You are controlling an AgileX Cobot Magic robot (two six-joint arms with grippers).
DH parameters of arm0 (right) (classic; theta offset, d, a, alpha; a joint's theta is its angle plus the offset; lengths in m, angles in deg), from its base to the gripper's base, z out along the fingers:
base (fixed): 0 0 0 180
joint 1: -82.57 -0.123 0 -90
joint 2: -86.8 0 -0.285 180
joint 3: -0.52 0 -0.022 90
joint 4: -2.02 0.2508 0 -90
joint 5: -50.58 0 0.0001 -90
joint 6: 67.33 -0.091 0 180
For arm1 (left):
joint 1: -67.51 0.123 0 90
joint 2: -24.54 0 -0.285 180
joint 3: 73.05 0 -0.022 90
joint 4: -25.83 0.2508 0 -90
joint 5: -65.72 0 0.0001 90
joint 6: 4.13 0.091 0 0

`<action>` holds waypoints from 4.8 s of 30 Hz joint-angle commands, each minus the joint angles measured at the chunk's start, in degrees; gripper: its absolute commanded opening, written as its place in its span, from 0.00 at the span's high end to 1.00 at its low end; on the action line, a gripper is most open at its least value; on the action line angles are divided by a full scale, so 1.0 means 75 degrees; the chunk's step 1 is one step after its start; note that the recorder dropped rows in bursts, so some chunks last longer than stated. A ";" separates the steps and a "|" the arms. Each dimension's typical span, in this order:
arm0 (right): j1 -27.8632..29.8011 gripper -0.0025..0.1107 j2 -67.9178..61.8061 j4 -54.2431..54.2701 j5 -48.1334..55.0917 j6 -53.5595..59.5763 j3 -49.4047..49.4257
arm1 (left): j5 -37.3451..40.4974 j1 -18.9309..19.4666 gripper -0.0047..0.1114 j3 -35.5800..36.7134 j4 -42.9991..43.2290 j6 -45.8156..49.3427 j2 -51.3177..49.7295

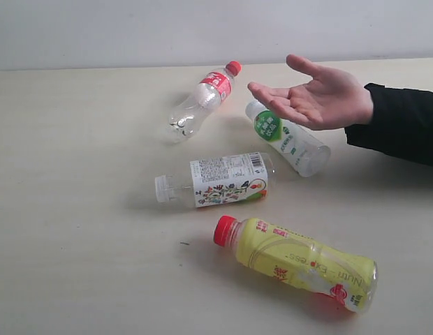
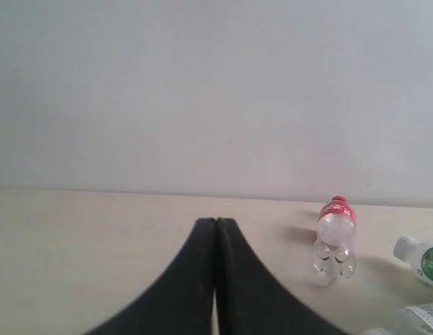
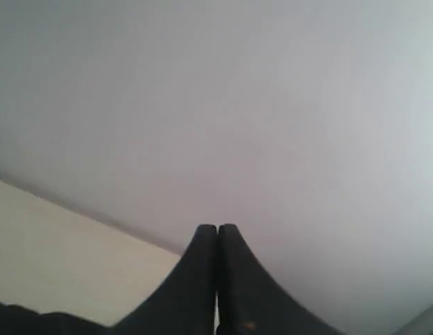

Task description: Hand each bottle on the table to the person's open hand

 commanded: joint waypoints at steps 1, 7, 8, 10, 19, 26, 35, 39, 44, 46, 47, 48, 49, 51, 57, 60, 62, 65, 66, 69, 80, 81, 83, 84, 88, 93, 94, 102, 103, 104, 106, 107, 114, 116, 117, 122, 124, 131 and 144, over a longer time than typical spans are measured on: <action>0.0024 0.98 -0.0128 0.3055 0.0861 0.2681 -0.0079 | -0.0024 0.0012 0.96 0.0019 0.0025 0.0039 0.0049; 0.0024 0.98 -0.0381 0.7575 0.2579 0.6172 -0.0912 | -0.0024 0.0012 0.96 0.0019 0.0025 0.0039 0.0049; 0.0024 0.98 -0.0422 0.8484 0.2955 0.6842 -0.1129 | -0.0024 0.0012 0.96 0.0019 0.0025 0.0039 0.0049; 0.0024 0.98 -0.0578 0.9810 0.3964 0.8011 -0.1502 | -0.0024 0.0012 0.96 0.0019 0.0025 0.0039 0.0049; -0.0709 0.83 -0.1510 1.2403 0.7094 0.9690 -0.2275 | -0.0024 0.0012 0.96 0.0019 0.0025 0.0039 0.0049; -0.2414 0.76 -0.2128 1.2554 0.7464 1.0331 -0.1914 | -0.0024 0.0012 0.96 0.0019 0.0025 0.0039 0.0049; -0.3586 0.46 -0.2994 1.2554 0.6271 1.1386 -0.0905 | -0.0024 0.0012 0.96 0.0019 0.0025 0.0039 0.0049; -0.3921 0.33 -0.3420 1.2814 0.5375 1.1668 -0.0905 | -0.0024 0.0012 0.96 0.0019 0.0025 0.0039 0.0049; -0.4112 0.30 -0.4060 1.3053 0.4761 1.2250 -0.0905 | -0.0024 0.0012 0.96 0.0019 0.0025 0.0039 0.0049; -0.4112 0.30 -0.4331 1.3022 0.4643 1.2303 -0.0905 | -0.0024 0.0012 0.96 0.0019 0.0025 0.0039 0.0049; -0.4112 0.30 -0.4478 1.2947 0.4563 1.2303 -0.0905 | -0.0024 0.0012 0.96 0.0019 0.0025 0.0039 0.0049; -0.4112 0.30 -0.4592 1.2929 0.4521 1.2303 -0.0905 | -0.0024 0.0012 0.96 0.0019 0.0025 0.0039 0.0049; -0.4112 0.30 -0.4732 1.2909 0.4448 1.2321 -0.0905 | -0.0024 0.0012 0.96 0.0019 0.0025 0.0039 0.0049; -0.4112 0.30 -0.4995 1.2909 0.4326 1.2373 -0.0905 | -0.0024 0.0012 0.96 0.0019 0.0025 0.0039 0.0049; -0.4112 0.30 -0.5617 1.2909 0.3904 1.2445 -0.0905 | -0.0024 0.0012 0.96 0.0019 0.0025 0.0039 0.0049; -0.4112 0.30 -0.5912 1.2898 0.3769 1.2578 -0.0905 | -0.0024 0.0012 0.96 0.0019 0.0025 0.0039 0.0049; -0.4112 0.30 -0.6095 1.2898 0.3695 1.2578 -0.0905 | -0.0024 0.0012 0.96 0.0019 0.0025 0.0039 0.0049; -0.4112 0.30 -0.6347 1.2898 0.3654 1.2553 -0.0905 | -0.0024 0.0012 0.96 0.0019 0.0025 0.0039 0.0049; -0.4112 0.30 -0.6400 1.2898 0.3654 1.2553 -0.0905 | -0.0024 0.0012 0.96 0.0019 0.0025 0.0039 0.0049; -0.4112 0.30 -0.6604 1.2898 0.3602 1.2541 -0.0905 | -0.0024 0.0012 0.96 0.0019 0.0025 0.0039 0.0049; -0.4112 0.30 -0.7032 1.2952 0.3362 1.2541 -0.0905 | -0.0024 0.0012 0.96 0.0019 0.0025 0.0039 0.0049; -0.4112 0.30 -0.7048 1.2952 0.3362 1.2541 -0.0905 | -0.0024 0.0012 0.96 0.0019 0.0025 0.0039 0.0049; -0.4112 0.30 -0.7094 1.2959 0.3362 1.2506 -0.0905 | -0.0024 0.0012 0.96 0.0019 0.0025 0.0039 0.0049; -0.4112 0.30 -0.7104 1.2959 0.3362 1.2508 -0.0905 | -0.0024 0.0012 0.96 0.0019 0.0025 0.0039 0.0049; -0.4112 0.32 -0.7104 1.2959 0.3362 1.2508 -0.0905 | -0.0024 0.0012 0.96 0.0019 0.0025 0.0039 0.0049; -0.4112 0.52 -0.7104 1.2959 0.3602 1.2287 -0.0905 | -0.0024 0.0012 0.96 0.0019 0.0025 0.0039 0.0049; -0.4112 0.58 -0.7104 1.2959 0.3715 1.2159 -0.0905 | -0.0024 0.0012 0.96 0.0019 0.0025 0.0039 0.0049; -0.4112 0.98 -0.6924 1.3335 0.4973 1.2040 -0.0923 | -0.0024 0.0012 0.96 0.0019 0.0025 0.0039 0.0049; -0.4112 0.98 -0.6841 1.3487 0.5093 1.2040 -0.0923 | -0.0024 0.0012 0.96 0.0019 0.0025 0.0039 0.0049; -0.4112 0.98 -0.6642 1.3837 0.5281 1.2040 -0.0923 | -0.0024 0.0012 0.96 0.0019 0.0025 0.0039 0.0049; -0.4112 0.98 -0.6238 1.4378 0.5608 1.2012 -0.0923 | -0.0024 0.0012 0.96 0.0019 0.0025 0.0039 0.0049; -0.4112 0.98 -0.6067 1.4555 0.5728 1.2012 -0.0923 | -0.0024 0.0012 0.96 0.0019 0.0025 0.0039 0.0049; -0.4112 0.98 -0.4047 1.3615 0.5886 1.0207 -0.0923 | -0.0024 0.0012 0.96 0.0019 0.0025 0.0039 0.0049; -0.3902 0.98 -0.3773 1.2983 0.5903 0.9508 -0.1138 | -0.0024 0.0012 0.96 0.0019 0.0025 0.0039 0.0049; -0.3699 0.98 -0.3684 1.2850 0.5938 0.9289 -0.1388 | -0.0024 0.0012 0.96 0.0019 0.0025 0.0039 0.0049; -0.2943 0.98 -0.3616 1.2797 0.6552 0.9070 -0.2643 | -0.0024 0.0012 0.96 0.0019 0.0025 0.0039 0.0049; -0.2639 0.98 -0.3616 1.2816 0.6586 0.8858 -0.3185 | -0.0024 0.0012 0.96 0.0019 0.0025 0.0039 0.0049; -0.1672 0.98 -0.4080 1.2747 0.6634 0.7404 -0.4485 | -0.0024 0.0012 0.96 0.0019 0.0025 0.0039 0.0049; -0.1602 0.98 -0.5979 1.2849 0.6318 0.7290 -0.5112 | -0.0024 0.0012 0.96 0.0019 0.0025 0.0039 0.0049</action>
